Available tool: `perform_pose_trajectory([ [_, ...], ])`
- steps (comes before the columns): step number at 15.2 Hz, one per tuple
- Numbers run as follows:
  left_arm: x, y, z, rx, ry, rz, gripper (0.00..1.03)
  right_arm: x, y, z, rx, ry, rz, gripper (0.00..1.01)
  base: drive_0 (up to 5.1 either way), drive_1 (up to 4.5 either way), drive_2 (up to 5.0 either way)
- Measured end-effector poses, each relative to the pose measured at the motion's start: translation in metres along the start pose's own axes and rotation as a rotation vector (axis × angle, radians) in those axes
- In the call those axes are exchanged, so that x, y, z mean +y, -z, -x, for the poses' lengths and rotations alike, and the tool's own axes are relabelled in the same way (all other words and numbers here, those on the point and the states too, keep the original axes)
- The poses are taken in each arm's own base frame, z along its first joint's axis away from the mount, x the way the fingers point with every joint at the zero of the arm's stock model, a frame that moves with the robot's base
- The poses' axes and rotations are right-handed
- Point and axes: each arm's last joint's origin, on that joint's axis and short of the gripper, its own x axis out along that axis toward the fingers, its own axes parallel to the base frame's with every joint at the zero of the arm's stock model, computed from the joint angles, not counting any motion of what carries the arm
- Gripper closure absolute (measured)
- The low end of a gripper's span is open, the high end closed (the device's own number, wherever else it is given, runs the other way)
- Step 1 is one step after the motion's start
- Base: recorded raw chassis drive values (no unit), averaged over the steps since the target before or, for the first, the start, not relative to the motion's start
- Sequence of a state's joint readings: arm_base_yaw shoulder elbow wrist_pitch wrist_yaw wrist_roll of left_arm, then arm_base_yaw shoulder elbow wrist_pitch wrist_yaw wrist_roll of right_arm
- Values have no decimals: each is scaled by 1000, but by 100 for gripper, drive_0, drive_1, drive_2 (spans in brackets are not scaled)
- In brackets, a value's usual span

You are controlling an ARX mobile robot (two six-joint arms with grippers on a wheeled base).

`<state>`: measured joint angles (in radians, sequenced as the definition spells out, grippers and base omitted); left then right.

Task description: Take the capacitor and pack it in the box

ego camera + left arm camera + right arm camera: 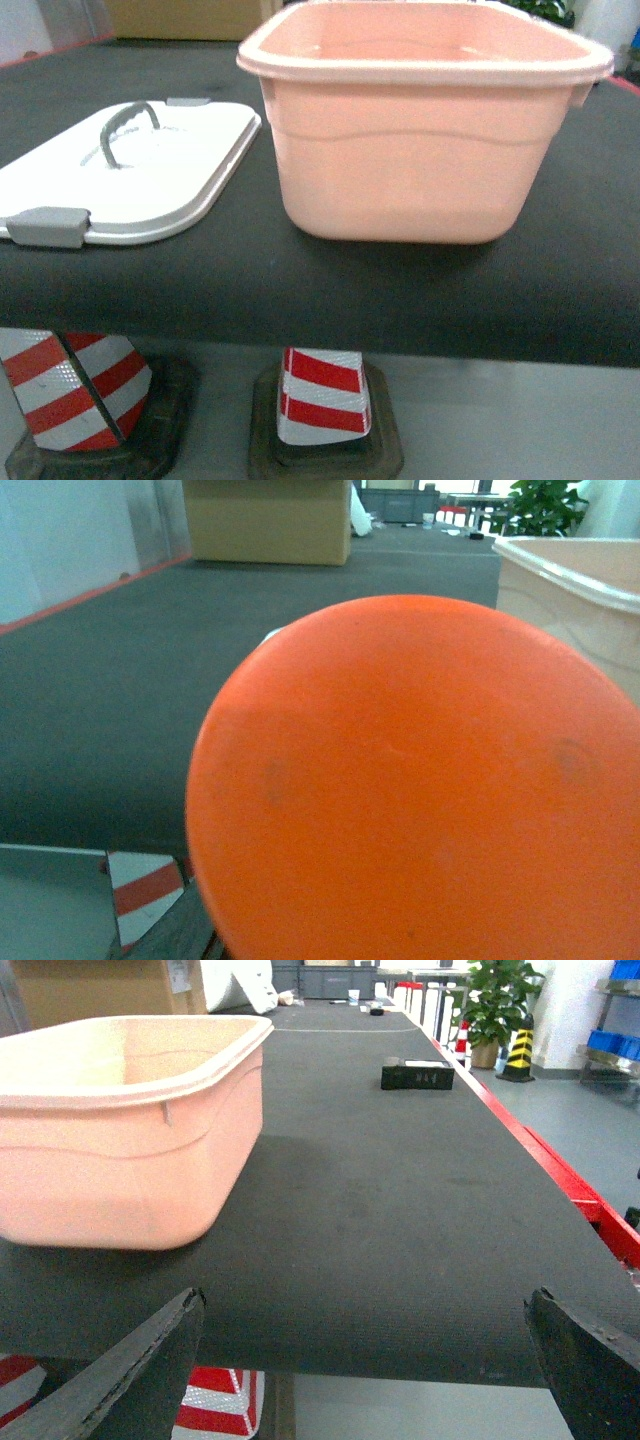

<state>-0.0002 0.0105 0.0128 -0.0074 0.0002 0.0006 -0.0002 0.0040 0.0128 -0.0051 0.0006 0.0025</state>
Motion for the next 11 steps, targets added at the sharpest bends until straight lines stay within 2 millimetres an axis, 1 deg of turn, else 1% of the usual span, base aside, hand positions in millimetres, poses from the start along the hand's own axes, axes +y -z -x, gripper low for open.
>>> perform_pose_trajectory([
  [11,0,0,0,-1,0,0,59,0,0,0,0,0,0,3,0,0,0],
])
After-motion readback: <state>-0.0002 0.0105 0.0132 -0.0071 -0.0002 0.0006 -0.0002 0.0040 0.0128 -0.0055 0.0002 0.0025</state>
